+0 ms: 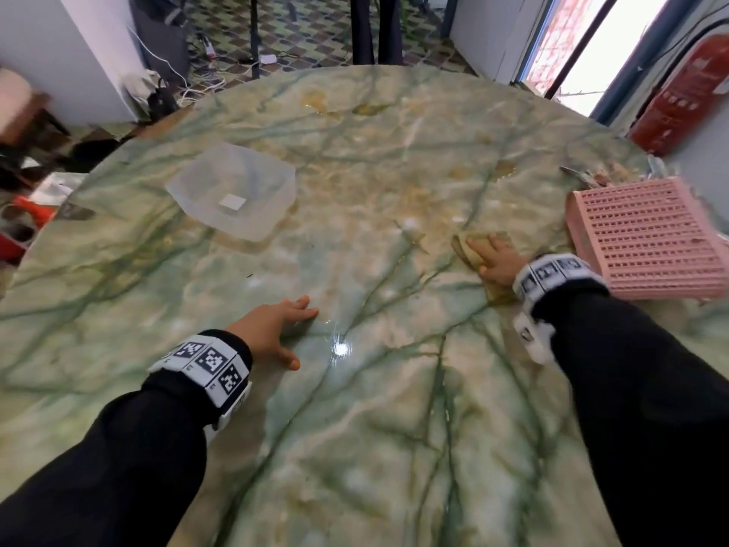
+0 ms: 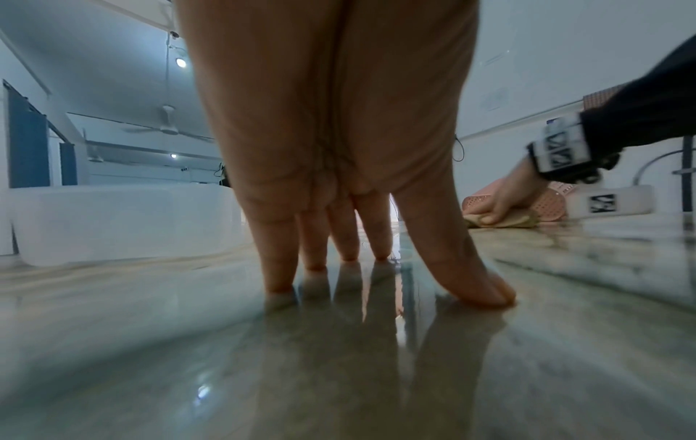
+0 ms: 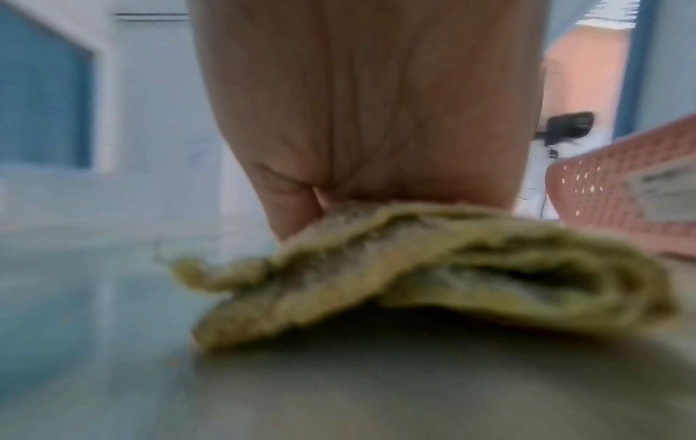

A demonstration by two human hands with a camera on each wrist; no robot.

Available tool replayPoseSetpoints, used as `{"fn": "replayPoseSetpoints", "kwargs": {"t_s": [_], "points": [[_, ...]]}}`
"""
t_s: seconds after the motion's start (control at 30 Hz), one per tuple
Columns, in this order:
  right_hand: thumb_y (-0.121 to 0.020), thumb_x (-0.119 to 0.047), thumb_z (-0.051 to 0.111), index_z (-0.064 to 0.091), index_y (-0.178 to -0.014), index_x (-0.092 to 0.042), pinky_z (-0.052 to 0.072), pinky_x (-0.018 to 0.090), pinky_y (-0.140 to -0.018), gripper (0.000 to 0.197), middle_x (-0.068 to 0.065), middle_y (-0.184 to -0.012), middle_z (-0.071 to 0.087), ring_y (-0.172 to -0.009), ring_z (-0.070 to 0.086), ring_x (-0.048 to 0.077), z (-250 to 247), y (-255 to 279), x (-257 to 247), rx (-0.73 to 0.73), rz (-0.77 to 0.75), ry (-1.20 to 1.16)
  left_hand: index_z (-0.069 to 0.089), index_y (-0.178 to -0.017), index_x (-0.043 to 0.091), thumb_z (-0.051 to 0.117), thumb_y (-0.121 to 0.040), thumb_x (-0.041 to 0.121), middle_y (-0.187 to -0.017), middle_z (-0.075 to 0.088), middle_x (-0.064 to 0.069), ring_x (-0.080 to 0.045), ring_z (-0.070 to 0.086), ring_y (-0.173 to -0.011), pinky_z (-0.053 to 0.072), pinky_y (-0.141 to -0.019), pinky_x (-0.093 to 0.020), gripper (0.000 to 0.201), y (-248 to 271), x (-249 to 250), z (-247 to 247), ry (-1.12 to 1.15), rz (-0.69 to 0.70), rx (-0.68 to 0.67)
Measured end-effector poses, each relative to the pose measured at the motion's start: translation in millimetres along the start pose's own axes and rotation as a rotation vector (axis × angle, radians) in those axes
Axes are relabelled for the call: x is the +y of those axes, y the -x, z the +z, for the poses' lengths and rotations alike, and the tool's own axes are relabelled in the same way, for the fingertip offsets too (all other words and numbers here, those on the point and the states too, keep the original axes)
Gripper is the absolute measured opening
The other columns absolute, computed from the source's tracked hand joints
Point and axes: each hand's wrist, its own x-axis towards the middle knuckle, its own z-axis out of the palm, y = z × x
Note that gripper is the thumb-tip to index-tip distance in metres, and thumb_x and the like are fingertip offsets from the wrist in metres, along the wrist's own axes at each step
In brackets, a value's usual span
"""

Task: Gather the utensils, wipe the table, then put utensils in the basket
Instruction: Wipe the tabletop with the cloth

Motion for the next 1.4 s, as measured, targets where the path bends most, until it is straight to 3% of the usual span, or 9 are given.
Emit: {"fn": "replayPoseSetpoints", "kwargs": {"t_s": [0.1, 0.33, 0.47, 0.63, 0.77, 0.9, 1.03, 1.17, 1.4], "points": [[-0.097, -0.032, 0.039, 0.008, -0.149, -0.032, 0.012, 0.041, -0.117, 0.061, 0.016, -0.157, 0.001, -0.144, 0.01, 0.035, -8, -30, -57, 0.005, 0.006, 0.015, 0.024, -0.146, 0.023, 0.079, -0.071, 0.018, -0.157, 0.011, 0.005, -0.014, 0.012, -0.145, 0.012, -0.114, -0.022, 0.093, 2, -1, 0, 0.024, -0.006, 0.005], [-0.092, -0.032, 0.045, 0.013, -0.147, -0.035, 0.009, 0.042, -0.116, 0.064, 0.005, -0.158, -0.005, -0.146, -0.002, 0.023, 45, 57, -157, -0.053, -0.636, 0.199, 0.021, -0.147, 0.019, 0.083, -0.065, 0.014, -0.156, 0.015, 0.005, -0.01, 0.016, -0.143, 0.011, -0.109, -0.014, 0.103, 3, -9, 1, 0.142, -0.012, 0.027], [-0.077, -0.059, 0.005, 0.011, -0.144, -0.047, 0.008, 0.049, -0.114, 0.068, -0.013, -0.148, -0.025, -0.144, -0.01, 0.015, 72, 139, -102, -0.194, -0.942, 0.169, 0.017, -0.147, 0.019, 0.083, -0.065, 0.014, -0.156, 0.01, 0.005, -0.009, 0.009, -0.144, 0.007, -0.105, -0.01, 0.105, 3, -13, 4, 0.155, 0.013, -0.006], [-0.086, -0.071, 0.011, 0.003, -0.142, -0.052, 0.02, 0.028, -0.113, 0.059, 0.021, -0.145, 0.021, -0.139, 0.018, 0.033, 44, 78, 9, -0.073, -0.602, 0.017, 0.019, -0.147, 0.021, 0.083, -0.065, 0.015, -0.156, 0.011, 0.008, -0.006, 0.008, -0.144, 0.006, -0.105, -0.01, 0.105, 1, -16, 4, 0.159, 0.026, 0.013], [-0.091, -0.037, 0.04, 0.006, -0.148, -0.015, 0.01, 0.031, -0.115, 0.07, 0.026, -0.154, 0.005, -0.144, 0.008, 0.037, 6, 6, 28, 0.037, 0.025, -0.071, 0.018, -0.148, 0.019, 0.082, -0.066, 0.016, -0.157, 0.009, 0.006, -0.008, 0.007, -0.144, 0.006, -0.107, -0.011, 0.104, -1, -17, 3, 0.126, 0.055, 0.002], [-0.095, -0.028, 0.042, 0.012, -0.149, -0.029, 0.012, 0.041, -0.117, 0.062, 0.02, -0.156, 0.004, -0.143, 0.011, 0.036, -9, -37, -43, 0.09, 0.148, -0.033, 0.014, -0.148, 0.019, 0.08, -0.069, 0.02, -0.157, 0.005, 0.005, -0.01, 0.005, -0.145, 0.005, -0.113, -0.018, 0.103, -2, -21, 4, 0.069, 0.091, -0.006], [-0.095, -0.028, 0.041, 0.008, -0.148, -0.034, 0.013, 0.042, -0.118, 0.063, 0.013, -0.157, 0.002, -0.144, 0.011, 0.032, 4, -36, -165, 0.037, -0.173, 0.089, 0.028, -0.145, 0.015, 0.078, -0.072, 0.022, -0.155, 0.018, 0.002, -0.015, 0.018, -0.143, 0.016, -0.114, -0.023, 0.089, -3, -24, -9, 0.045, 0.142, -0.081], [-0.096, -0.022, 0.039, 0.009, -0.146, -0.041, 0.012, 0.048, -0.115, 0.062, -0.002, -0.158, -0.01, -0.146, -0.003, 0.022, 27, 44, -241, -0.102, -0.458, 0.139, 0.064, -0.114, 0.01, 0.077, -0.073, 0.014, -0.107, 0.064, -0.004, -0.018, 0.059, -0.106, 0.043, -0.083, -0.016, 0.043, 0, -53, -49, 0.182, 0.079, 0.079], [-0.094, -0.055, 0.015, 0.029, -0.14, -0.04, 0.021, 0.04, -0.113, 0.05, 0.005, -0.156, 0.01, -0.142, 0.021, 0.027, 56, 111, -169, -0.177, -0.881, 0.077, 0.008, -0.149, 0.012, 0.081, -0.066, 0.032, -0.158, -0.001, -0.002, -0.022, -0.001, -0.146, 0.005, -0.117, -0.029, 0.112, 1, -132, -66, -0.122, 0.006, -0.054]]}}
